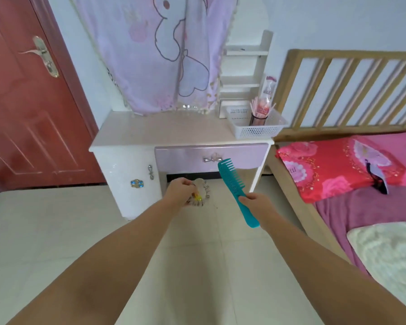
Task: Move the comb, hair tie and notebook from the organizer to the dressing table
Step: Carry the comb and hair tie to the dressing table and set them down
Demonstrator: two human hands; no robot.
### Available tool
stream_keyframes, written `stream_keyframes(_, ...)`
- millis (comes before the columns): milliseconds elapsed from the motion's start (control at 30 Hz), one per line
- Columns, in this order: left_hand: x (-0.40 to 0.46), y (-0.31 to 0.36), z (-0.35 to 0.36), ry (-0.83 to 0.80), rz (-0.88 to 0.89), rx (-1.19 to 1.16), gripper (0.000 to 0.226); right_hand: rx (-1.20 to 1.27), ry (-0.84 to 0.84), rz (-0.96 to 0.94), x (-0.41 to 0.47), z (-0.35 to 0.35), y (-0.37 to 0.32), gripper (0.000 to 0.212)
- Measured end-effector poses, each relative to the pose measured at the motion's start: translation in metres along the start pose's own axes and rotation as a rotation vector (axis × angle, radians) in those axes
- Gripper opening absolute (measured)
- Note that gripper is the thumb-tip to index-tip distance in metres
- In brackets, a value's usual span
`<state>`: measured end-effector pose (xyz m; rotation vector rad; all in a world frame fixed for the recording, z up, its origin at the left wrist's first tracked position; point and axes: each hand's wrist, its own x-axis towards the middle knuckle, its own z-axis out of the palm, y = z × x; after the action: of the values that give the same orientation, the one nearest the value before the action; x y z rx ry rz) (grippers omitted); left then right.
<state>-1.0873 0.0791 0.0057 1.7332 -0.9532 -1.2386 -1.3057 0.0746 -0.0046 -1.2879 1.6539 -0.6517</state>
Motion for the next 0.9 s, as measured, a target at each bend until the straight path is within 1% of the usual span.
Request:
stream_keyframes(67,0.043,0.016,-0.005,0.028,-0.005,0.019,0.011,-0.022,-0.018,-0.001,0.047,0.004,-0.024,0.023)
stream_keyframes(200,0.140,0.036,-0.018,0.077,-0.051,-0.014,0.010,-0.017,-0.036,0.017,0.145,0.025,-0.061,0.024)
stream_keyframes(300,0.227,0.053,-0.019,0.050,-0.061,-0.016,0.005,-0.024,-0.032,0.011,0.223,0.049,-0.081,0.025)
stream_keyframes(433,0.336,0.081,-0.016,0.034,-0.086,-0.005,0.020,-0.015,0.032,0.045,0.321,0.077,-0.111,0.026)
stream_keyframes(533,0.408,0.108,-0.016,0.016,-0.121,-0.011,0.021,-0.045,0.053,0.104,0.387,0.087,-0.136,0.026)
stream_keyframes(667,0.480,0.126,-0.003,0.001,-0.185,0.017,0.021,-0.068,0.075,0.165,0.452,0.096,-0.155,0.025)
stream_keyframes(767,0.524,0.128,0.011,-0.012,-0.230,0.045,0.019,-0.096,0.063,0.210,0.496,0.105,-0.159,0.025)
stream_keyframes(867,0.560,0.125,0.025,-0.036,-0.270,0.033,0.012,-0.114,0.055,0.251,0.532,0.114,-0.161,0.025)
stream_keyframes(900,0.568,0.125,0.029,-0.041,-0.284,0.044,0.013,-0.132,0.057,0.258,0.541,0.117,-0.162,0.025)
